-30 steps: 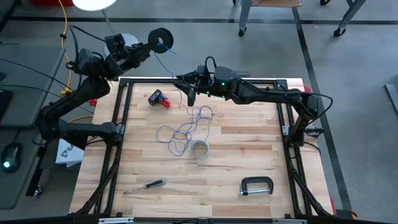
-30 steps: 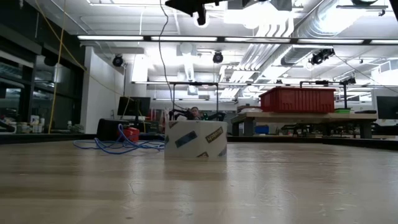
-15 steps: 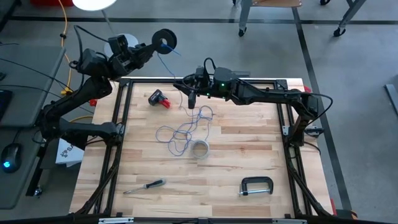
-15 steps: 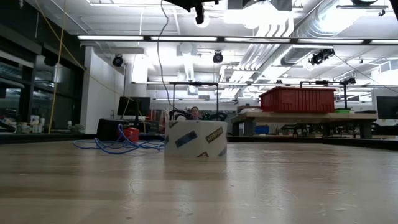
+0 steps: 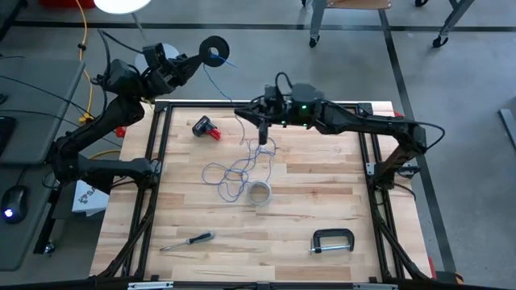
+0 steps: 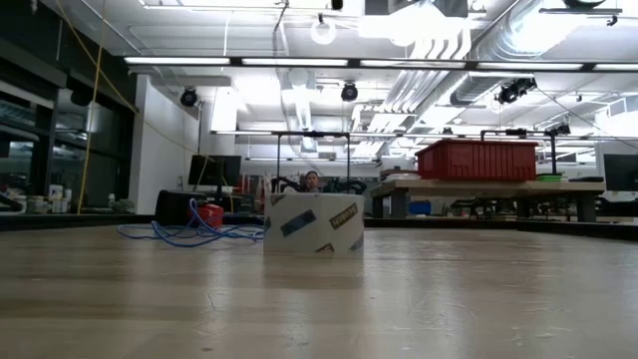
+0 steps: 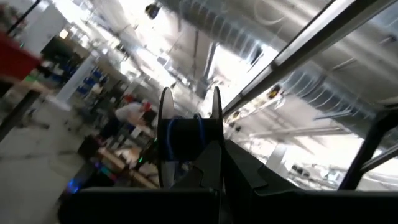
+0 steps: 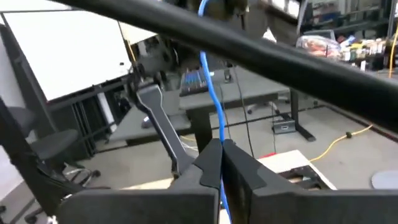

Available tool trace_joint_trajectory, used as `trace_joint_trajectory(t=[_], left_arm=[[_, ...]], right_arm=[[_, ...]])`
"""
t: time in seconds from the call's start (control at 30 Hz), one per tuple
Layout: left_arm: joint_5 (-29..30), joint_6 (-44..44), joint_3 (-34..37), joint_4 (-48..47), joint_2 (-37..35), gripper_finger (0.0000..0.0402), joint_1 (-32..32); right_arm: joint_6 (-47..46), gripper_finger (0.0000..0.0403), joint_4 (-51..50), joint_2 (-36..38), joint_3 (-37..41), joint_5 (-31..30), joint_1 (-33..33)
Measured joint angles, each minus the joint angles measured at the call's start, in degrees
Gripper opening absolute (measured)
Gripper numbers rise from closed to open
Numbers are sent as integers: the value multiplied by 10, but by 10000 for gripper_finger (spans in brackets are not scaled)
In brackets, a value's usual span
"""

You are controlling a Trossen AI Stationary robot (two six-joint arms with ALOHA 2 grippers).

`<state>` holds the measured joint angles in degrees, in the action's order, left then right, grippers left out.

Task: Coil cords
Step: Coil the blue wire on the spool

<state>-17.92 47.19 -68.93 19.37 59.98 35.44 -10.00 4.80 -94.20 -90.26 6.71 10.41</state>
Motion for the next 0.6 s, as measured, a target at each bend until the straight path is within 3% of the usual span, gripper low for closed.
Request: trace_joint_trajectory(t=[0.17, 0.4, 0.6], left_arm=[[-47, 23, 0, -66, -1, 0, 20], [-134, 121, 0, -59, -3, 0, 42], [-137, 186, 0, -21, -5, 0, 48]], right_arm=[[24, 0, -36, 46, 0, -1, 0], [53, 0, -78, 89, 0, -6, 2], [66, 0, -95, 95, 0, -17, 2]])
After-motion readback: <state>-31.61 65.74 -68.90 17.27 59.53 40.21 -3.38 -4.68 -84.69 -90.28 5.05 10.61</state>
